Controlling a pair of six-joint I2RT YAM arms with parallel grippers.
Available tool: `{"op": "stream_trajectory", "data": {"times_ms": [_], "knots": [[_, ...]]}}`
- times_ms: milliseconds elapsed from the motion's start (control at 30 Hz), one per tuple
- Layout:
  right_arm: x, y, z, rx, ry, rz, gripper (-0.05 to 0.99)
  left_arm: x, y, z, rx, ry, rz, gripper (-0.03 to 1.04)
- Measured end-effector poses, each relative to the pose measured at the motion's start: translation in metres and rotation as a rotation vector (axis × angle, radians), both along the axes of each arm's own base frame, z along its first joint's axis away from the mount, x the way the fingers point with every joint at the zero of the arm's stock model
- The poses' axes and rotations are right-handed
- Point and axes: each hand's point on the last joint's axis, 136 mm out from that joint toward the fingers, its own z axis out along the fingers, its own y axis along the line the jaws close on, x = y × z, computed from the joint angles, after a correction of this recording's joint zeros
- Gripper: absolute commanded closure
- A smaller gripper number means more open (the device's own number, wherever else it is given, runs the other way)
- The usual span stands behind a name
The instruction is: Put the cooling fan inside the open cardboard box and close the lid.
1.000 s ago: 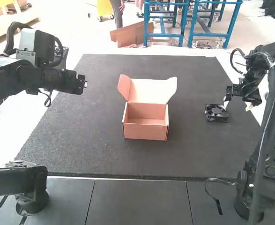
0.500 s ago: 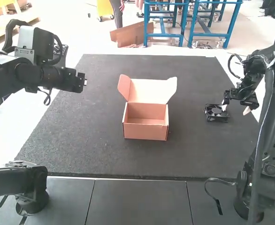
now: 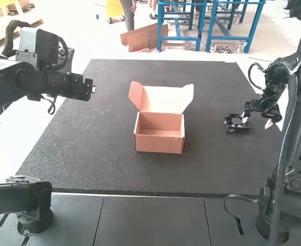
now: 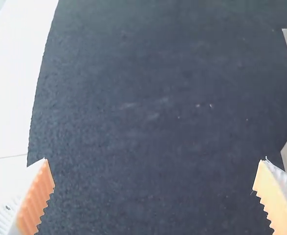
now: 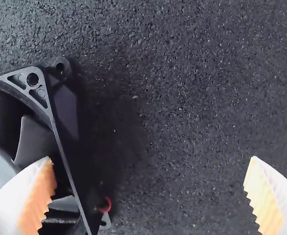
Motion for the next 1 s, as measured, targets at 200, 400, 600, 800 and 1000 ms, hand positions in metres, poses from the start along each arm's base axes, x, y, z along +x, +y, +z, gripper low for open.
{"op": "stream_trajectory", "data": {"times_ms": [200, 400, 600, 800, 1000], "knots": [[0.000, 0.004, -0.004, 0.020, 0.002, 0.009, 0.75, -0.002, 0.000, -0.002, 0.003, 0.012, 0.000, 0.04], [0.001, 0.010, -0.005, 0.060, -0.008, 0.011, 0.95, -0.002, 0.000, -0.003, 0.003, 0.013, 0.000, 0.04], [0.001, 0.013, -0.005, 0.076, -0.012, -0.001, 0.95, -0.002, 0.001, 0.000, 0.003, 0.012, 0.000, 0.04], [-0.015, 0.024, 0.005, 0.124, -0.007, -0.014, 0.95, -0.001, 0.000, 0.002, 0.001, 0.007, 0.000, 0.04], [-0.039, 0.042, 0.081, 0.171, -0.120, -0.022, 0.94, 0.001, -0.001, 0.005, -0.005, -0.011, -0.003, 0.04]]}}
